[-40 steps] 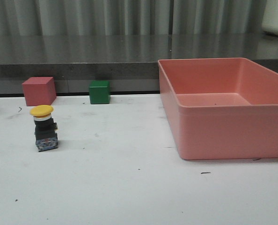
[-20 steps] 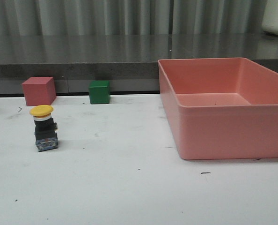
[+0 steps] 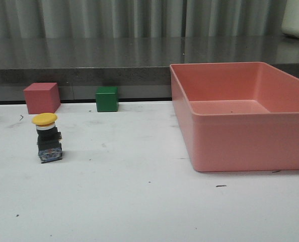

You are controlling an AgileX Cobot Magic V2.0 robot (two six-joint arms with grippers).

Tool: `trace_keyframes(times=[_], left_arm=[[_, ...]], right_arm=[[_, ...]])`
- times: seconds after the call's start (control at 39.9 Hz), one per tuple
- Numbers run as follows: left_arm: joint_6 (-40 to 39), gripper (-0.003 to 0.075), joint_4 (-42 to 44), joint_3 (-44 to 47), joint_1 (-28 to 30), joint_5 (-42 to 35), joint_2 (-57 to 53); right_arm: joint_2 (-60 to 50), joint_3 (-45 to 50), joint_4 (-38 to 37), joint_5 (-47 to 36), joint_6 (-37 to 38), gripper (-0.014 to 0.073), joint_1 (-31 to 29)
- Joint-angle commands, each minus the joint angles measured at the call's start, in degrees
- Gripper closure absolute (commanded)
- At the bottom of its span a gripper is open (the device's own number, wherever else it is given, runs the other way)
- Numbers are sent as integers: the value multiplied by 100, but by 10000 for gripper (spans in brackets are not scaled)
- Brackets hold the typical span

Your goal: Place and stand button with both arms

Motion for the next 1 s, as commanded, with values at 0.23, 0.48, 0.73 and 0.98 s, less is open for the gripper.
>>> trace_keyframes(times=[0.23, 0.48, 0.73, 0.98], left_arm=[[-56, 740, -51, 83, 6, -504, -140], [-56, 740, -51, 83, 6, -504, -140], [-56, 740, -51, 83, 6, -504, -129], [-56, 740, -51, 83, 6, -504, -129]], right_arm=[[13, 140, -545, -958, -96, 664, -67], [-568, 1189, 464, -1676, -1125, 664, -687], [-663, 2056, 661, -2310, -1154, 664, -1095], [-663, 2057, 661, -2365, -1154, 664, -1090]])
